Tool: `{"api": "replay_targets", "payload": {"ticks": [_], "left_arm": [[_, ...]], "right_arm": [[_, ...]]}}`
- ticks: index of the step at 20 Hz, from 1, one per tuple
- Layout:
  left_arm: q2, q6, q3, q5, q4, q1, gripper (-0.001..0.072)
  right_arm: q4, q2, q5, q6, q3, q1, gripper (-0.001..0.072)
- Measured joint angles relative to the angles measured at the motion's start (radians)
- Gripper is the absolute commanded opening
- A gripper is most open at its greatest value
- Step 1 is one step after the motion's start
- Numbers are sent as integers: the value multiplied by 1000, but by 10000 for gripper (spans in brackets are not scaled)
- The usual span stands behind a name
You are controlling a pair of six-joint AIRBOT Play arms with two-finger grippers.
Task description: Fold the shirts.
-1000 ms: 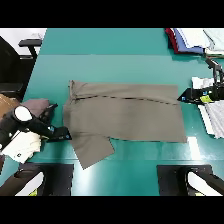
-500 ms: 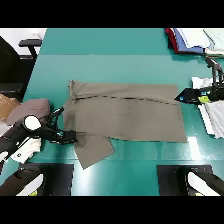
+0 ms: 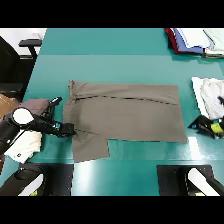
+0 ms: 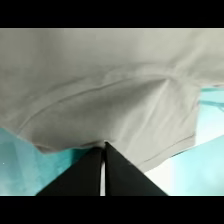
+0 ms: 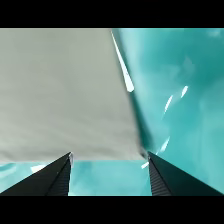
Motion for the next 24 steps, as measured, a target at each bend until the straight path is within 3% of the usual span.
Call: {"api": "replay_targets", "payload": {"ticks": [1,2,7,8,11,15,21,24], "left_arm": [[2,0,4,-2,1,0,24],[3,0,7,-3,1,0,24],[5,-1,14,-3,2,0,24],[5,-1,14,-3,2,0,24],[5,-1,15,-6,7,0,23],[19,-1,16,-75,34,0,22],[175,-44,66,-224,79,0,22],[184,-48,140,-235,98,0,22]], "right_arm": [[-2,3,-5,0,-42,-40,460],[-2,6,-20,0,-84,-72,439],[66,9,-113,-14,-196,-76,415],[82,10,-130,-16,-202,-56,293],[107,10,-174,-19,-197,21,15],[97,19,-153,-21,-124,105,16],[-40,180,55,-2,9,161,14],[-68,226,97,18,75,169,14]]}}
